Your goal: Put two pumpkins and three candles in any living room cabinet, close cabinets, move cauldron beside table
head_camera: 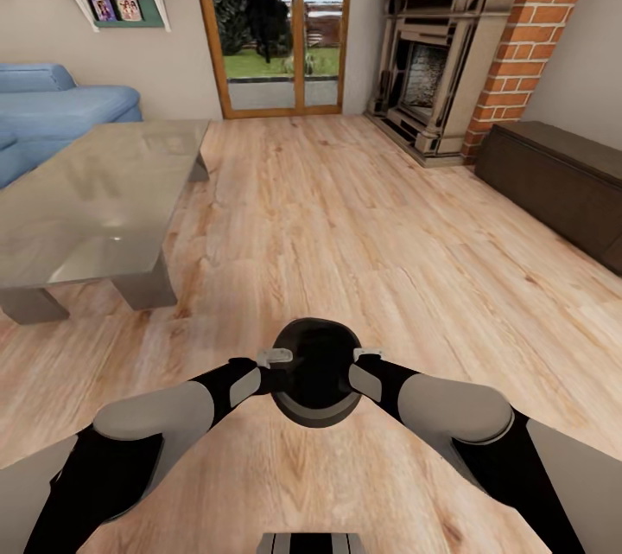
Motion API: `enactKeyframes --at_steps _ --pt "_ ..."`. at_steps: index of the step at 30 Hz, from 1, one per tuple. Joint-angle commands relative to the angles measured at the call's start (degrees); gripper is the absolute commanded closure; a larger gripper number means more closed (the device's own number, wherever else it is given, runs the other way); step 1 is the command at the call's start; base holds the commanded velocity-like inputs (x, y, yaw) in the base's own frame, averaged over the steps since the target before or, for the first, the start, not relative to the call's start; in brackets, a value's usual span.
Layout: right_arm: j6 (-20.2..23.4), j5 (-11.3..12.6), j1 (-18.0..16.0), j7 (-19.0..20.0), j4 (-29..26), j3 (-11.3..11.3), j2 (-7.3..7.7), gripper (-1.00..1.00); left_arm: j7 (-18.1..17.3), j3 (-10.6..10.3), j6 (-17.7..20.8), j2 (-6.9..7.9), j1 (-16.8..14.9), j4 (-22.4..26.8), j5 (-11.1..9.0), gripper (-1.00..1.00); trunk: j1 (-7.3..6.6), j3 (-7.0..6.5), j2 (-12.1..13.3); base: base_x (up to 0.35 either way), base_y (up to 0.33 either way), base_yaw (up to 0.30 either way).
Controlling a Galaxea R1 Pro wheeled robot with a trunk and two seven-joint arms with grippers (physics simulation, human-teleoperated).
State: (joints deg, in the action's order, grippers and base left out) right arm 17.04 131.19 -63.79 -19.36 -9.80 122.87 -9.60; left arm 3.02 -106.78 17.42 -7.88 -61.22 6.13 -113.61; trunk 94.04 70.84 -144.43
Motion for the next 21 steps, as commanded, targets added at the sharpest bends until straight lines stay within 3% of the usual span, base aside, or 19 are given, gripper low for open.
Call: enactKeyframes --at_steps 1,13,21 --pt "-0.17 -0.50 -0.11 0.46 -0.13 0.47 0.02 1.00 0.31 -1.33 0.07 0.23 -0.04 0.20 -0.82 1.00 -0.02 0.04 -0.03 0.000 0.340 0.000" --pt "-0.17 -0.44 -0.11 0.46 -0.13 0.45 -0.01 1.00 0.23 -1.33 0.09 0.23 -0.04 0.20 -0.53 1.00 -0.02 0.04 -0.03 -0.044 0.340 0.005" --pt "-0.21 -0.49 -0.11 0.46 -0.13 0.51 -0.15 1.00 0.23 -1.33 0.16 0.23 -0.04 0.20 -0.56 1.00 -0.02 0.04 -0.03 -0.074 0.340 0.202"
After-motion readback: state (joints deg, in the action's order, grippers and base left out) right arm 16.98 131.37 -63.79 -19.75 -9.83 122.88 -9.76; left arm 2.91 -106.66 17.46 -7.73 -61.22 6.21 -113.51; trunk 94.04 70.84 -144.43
